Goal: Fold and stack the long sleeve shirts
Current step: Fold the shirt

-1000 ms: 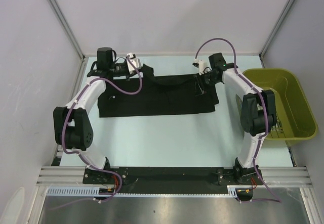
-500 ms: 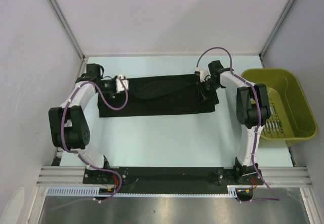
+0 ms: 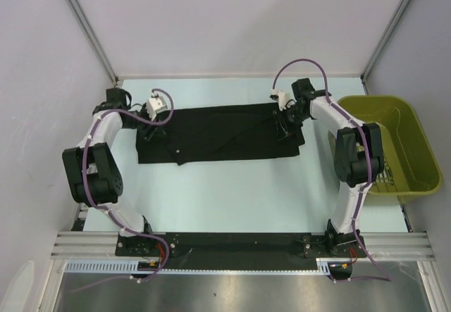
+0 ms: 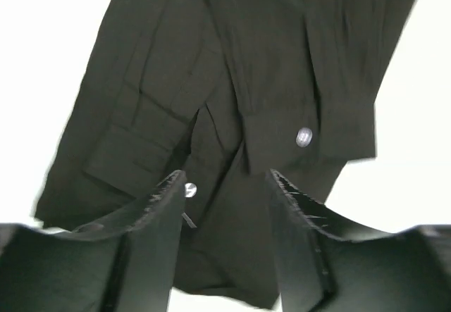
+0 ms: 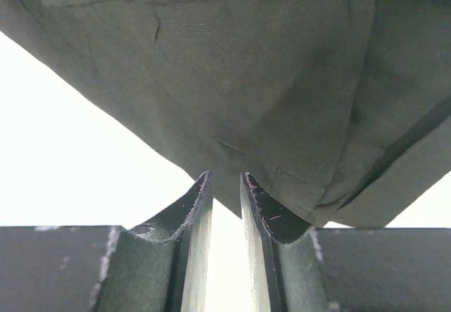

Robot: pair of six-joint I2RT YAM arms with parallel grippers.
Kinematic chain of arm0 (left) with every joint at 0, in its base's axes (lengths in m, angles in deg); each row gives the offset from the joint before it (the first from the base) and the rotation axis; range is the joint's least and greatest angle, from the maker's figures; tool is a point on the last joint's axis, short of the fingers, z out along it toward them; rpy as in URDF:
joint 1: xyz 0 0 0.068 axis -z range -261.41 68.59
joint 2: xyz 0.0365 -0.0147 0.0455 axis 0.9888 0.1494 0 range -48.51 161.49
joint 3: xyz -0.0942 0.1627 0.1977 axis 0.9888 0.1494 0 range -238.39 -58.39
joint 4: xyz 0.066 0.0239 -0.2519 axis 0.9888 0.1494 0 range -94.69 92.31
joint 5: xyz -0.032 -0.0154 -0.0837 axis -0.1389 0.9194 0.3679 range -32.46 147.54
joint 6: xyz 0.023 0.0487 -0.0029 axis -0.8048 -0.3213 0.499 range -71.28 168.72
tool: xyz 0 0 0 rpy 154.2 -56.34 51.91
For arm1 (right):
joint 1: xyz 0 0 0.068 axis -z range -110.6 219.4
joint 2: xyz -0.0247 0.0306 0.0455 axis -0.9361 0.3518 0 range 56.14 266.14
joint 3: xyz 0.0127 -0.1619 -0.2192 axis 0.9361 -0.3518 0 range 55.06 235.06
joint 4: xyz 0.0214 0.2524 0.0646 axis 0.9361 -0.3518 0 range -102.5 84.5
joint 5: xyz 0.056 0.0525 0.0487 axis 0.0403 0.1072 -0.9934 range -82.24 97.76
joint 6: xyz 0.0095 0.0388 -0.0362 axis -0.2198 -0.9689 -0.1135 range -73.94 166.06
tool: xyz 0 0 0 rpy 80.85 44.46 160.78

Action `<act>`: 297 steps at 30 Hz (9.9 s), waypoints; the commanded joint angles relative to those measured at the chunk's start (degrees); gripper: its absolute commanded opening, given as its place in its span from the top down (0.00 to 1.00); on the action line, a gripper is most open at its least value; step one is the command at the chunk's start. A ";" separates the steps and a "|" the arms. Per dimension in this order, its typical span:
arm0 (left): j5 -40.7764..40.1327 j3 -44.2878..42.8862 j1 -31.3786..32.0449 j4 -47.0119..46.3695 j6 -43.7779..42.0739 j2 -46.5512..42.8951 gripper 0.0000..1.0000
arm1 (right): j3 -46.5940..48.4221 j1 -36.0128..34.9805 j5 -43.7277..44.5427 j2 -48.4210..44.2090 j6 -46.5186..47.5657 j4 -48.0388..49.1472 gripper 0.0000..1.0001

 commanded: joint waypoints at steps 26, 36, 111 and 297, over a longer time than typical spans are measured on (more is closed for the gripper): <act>-8.55 -6.52 4.20 -1.48 45.19 17.01 0.61 | 2.65 -0.43 5.11 7.81 -3.45 0.19 0.75; -19.76 -17.57 3.67 5.46 40.19 15.86 1.00 | 3.00 -0.25 8.80 9.74 -2.66 -0.16 0.78; -34.64 22.13 25.10 -9.58 6.77 -6.72 0.99 | 26.22 -6.50 26.82 19.16 9.12 9.51 0.35; -10.19 50.25 46.28 -15.27 3.26 -47.16 0.22 | -56.49 -32.23 4.04 -51.43 38.03 21.18 0.27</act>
